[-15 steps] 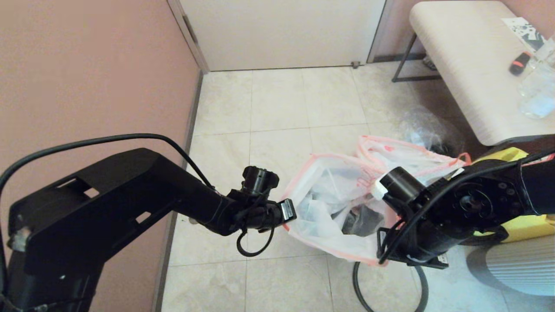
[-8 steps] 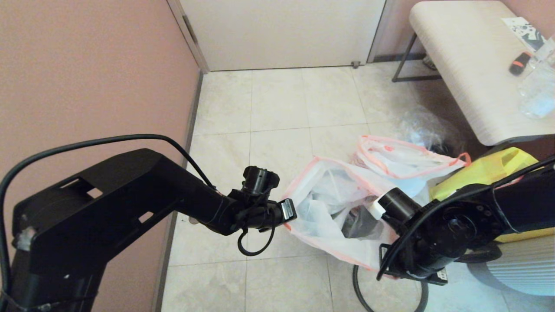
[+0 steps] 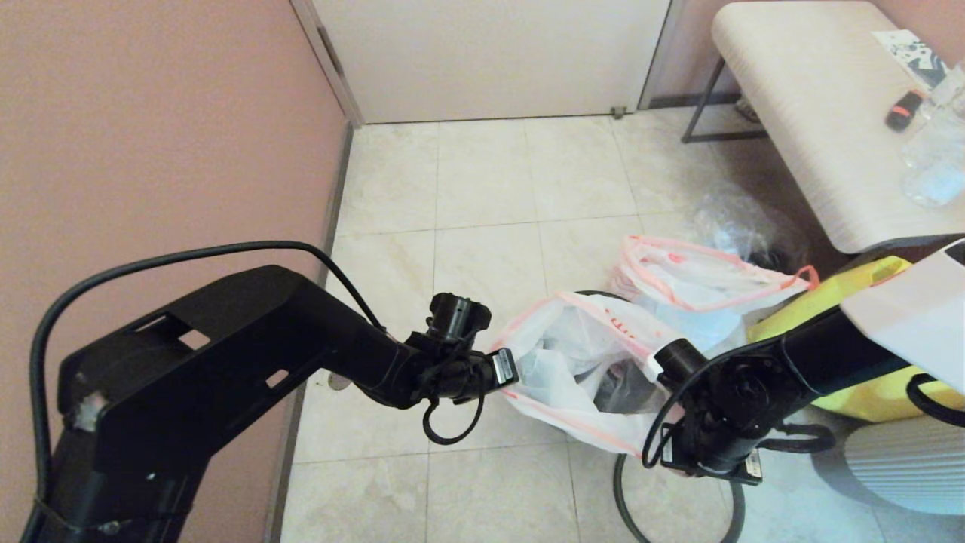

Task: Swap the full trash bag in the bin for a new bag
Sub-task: Put the new garbage bag on the trash can

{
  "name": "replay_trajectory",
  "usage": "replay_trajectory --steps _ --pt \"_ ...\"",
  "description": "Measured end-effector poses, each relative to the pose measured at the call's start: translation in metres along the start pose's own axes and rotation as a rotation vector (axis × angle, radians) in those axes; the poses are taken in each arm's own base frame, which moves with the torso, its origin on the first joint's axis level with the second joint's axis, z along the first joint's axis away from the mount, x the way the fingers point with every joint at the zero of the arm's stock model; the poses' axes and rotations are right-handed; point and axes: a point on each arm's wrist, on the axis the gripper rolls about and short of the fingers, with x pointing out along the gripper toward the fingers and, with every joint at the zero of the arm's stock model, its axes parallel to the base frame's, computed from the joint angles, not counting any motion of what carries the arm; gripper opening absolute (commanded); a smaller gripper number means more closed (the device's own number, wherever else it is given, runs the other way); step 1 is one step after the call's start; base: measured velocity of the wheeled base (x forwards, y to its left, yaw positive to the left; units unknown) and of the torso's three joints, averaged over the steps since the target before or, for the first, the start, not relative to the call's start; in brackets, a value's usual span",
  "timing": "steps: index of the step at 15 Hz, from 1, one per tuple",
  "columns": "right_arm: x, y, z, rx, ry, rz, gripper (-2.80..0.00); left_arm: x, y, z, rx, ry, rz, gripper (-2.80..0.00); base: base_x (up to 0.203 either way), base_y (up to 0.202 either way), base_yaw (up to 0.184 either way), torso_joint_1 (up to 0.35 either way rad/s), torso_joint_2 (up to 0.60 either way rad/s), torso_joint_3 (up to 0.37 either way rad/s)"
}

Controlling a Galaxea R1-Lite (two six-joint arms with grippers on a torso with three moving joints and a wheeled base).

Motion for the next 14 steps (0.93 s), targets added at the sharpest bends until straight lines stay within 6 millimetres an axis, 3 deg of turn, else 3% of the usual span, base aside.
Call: replay_trajectory --steps 6,11,14 --pt "0.049 0.011 0.033 0.018 -0.005 -0.05 -2.8 0.037 0.003 -0.018 0.089 0.063 0.117 -2.8 0.0 0.0 0.0 0.0 0.0 0.0" --pt "0.054 0.021 0.063 0.052 -0.109 -0.051 -2.8 0.073 0.01 -0.023 0.172 0.064 0.241 -2.8 0.0 0.0 0.0 0.0 0.0 0.0" --pt "0.048 0.025 0.079 0.075 -0.215 -0.092 -2.8 0.078 0.01 -0.017 0.178 0.04 0.275 -2.8 0.0 0.0 0.0 0.0 0.0 0.0"
